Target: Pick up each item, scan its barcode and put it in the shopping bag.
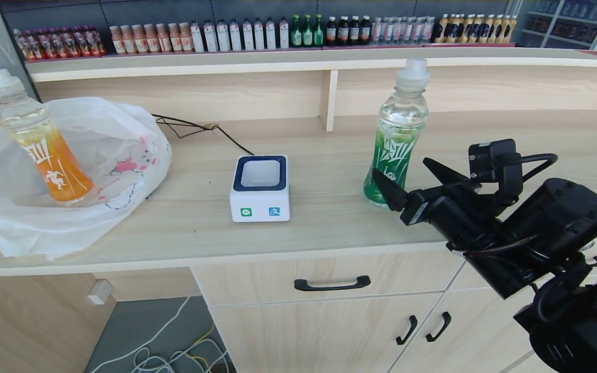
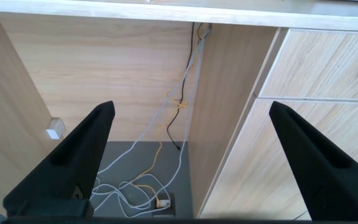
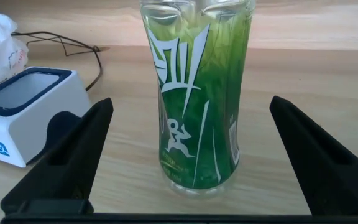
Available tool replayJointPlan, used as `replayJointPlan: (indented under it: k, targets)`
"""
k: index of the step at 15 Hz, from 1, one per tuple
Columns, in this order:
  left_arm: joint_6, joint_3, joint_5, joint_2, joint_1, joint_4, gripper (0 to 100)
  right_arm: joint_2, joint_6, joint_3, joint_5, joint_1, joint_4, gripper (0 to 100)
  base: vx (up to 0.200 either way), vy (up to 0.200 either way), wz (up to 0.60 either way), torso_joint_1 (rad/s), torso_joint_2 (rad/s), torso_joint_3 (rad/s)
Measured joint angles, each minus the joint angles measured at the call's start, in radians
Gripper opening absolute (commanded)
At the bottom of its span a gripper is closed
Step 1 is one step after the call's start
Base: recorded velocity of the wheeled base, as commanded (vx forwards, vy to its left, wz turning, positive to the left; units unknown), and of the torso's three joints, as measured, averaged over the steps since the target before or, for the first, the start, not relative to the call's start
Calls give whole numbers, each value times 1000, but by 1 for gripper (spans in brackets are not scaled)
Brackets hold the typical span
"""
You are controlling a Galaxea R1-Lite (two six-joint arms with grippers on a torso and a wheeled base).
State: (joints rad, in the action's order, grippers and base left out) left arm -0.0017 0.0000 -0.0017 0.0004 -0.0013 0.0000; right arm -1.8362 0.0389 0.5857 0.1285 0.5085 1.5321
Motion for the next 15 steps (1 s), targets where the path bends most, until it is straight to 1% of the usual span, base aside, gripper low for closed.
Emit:
replayJointPlan:
  k: [4, 7, 11, 15]
  targets:
    - [0, 0, 0, 0, -1, 0, 100, -24, 15, 13, -3, -8, -4, 100, 0, 0, 0, 0, 0, 0]
    - [0, 0, 0, 0, 0, 0, 100, -43, 15, 60, -3, -9, -6, 100, 0, 0, 0, 0, 0, 0]
    - [0, 0, 0, 0, 0, 0, 100, -63, 16, 132, -3, -11, -72, 100, 0, 0, 0, 0, 0, 0]
    - [0, 0, 0, 0, -1, 0, 100, -67, 17, 239, -1, -10, -186, 100, 0, 0, 0, 0, 0, 0]
